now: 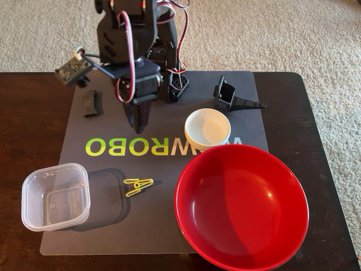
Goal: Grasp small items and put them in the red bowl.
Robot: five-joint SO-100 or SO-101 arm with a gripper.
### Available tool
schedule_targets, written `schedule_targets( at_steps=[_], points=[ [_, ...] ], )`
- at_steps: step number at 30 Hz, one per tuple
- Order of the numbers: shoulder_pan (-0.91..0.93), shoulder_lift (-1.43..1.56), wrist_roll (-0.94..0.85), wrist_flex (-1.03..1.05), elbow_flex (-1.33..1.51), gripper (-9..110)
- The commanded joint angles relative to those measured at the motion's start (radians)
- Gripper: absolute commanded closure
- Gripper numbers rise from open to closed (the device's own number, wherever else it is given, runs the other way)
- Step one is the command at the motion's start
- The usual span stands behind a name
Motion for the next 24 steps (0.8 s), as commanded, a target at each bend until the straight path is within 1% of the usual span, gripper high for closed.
schedule_targets(
  at_steps=[1,3,5,6,7,8,9,11,14,18,21,24],
  points=[
    [-0.023,0.064,0.040,-0.002,-0.002,95],
    [-0.009,0.083,0.066,-0.005,0.021,95],
    [0.005,0.124,0.080,-0.014,0.092,90],
    [-0.021,0.150,0.110,-0.025,0.129,89],
    [-0.074,0.189,0.179,-0.025,0.189,85],
    [-0.132,0.239,0.244,-0.026,0.262,78],
    [-0.196,0.299,0.311,-0.025,0.348,75],
    [-0.318,0.425,0.376,-0.055,0.525,74],
    [-0.440,0.502,0.433,-0.080,0.716,74],
    [-0.508,0.563,0.489,-0.123,0.960,73],
    [-0.515,0.669,0.537,-0.281,1.216,72],
    [-0.506,0.696,0.566,-0.367,1.358,71]
  ],
)
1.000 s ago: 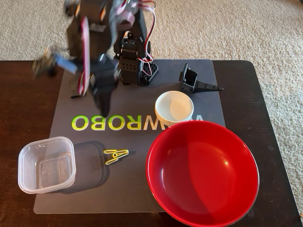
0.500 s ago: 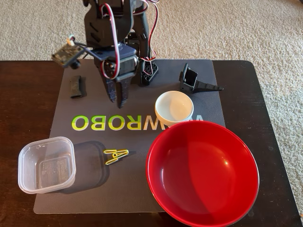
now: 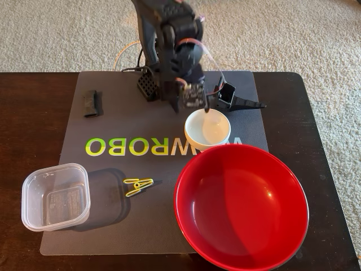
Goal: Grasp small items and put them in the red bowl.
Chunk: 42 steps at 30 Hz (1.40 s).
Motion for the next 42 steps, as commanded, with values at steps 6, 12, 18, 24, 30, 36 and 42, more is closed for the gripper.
schedule_targets(
  at_steps=[6,12,18,24,30,36,42],
  points=[
    [0.043,0.034,0.043,-0.301,0.255,72],
    [0.074,-0.150,0.021,-0.433,0.209,72],
    [0.067,-0.273,-0.112,-0.442,0.143,88],
    [0.091,-0.307,-0.222,-0.471,0.135,101],
    [0.135,-0.055,-0.261,-0.353,0.152,101],
    [0.025,0.373,-0.382,-0.034,0.078,101],
    [0.071,0.353,-0.440,0.048,-0.114,101]
  ],
)
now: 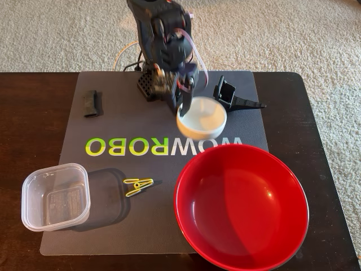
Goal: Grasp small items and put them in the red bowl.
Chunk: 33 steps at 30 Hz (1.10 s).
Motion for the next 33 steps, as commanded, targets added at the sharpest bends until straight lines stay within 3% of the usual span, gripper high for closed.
schedule_targets(
  at_steps=[1,7,21,33],
  points=[
    [0.040,-0.034,-0.008,-0.009,-0.129,101],
    [-0.044,-0.172,-0.078,-0.061,-0.319,101],
    [-0.008,-1.401,-0.259,-0.084,-1.459,101],
    [-0.040,-1.858,-0.307,-0.103,-1.664,101]
  ],
)
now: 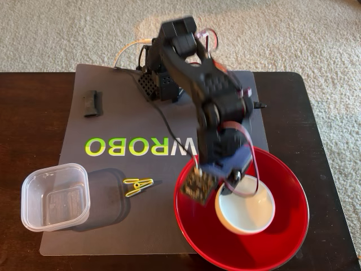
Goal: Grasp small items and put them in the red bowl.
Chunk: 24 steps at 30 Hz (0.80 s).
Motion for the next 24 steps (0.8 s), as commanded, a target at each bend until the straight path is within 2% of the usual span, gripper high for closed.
schedule_targets(
  at_steps=[1,7,11,16,21,24],
  points=[
    [-0.006,-0.060,-0.003,-0.023,-0.121,101],
    [-0.005,-0.135,-0.021,-0.017,-0.153,101],
    [-0.002,-0.107,-0.018,0.015,-0.140,79],
    [0.014,-0.002,-0.017,0.064,-0.140,61],
    [0.072,0.218,-0.060,0.130,-0.146,59],
    [0.190,0.360,-0.173,0.166,-0.147,59]
  ],
)
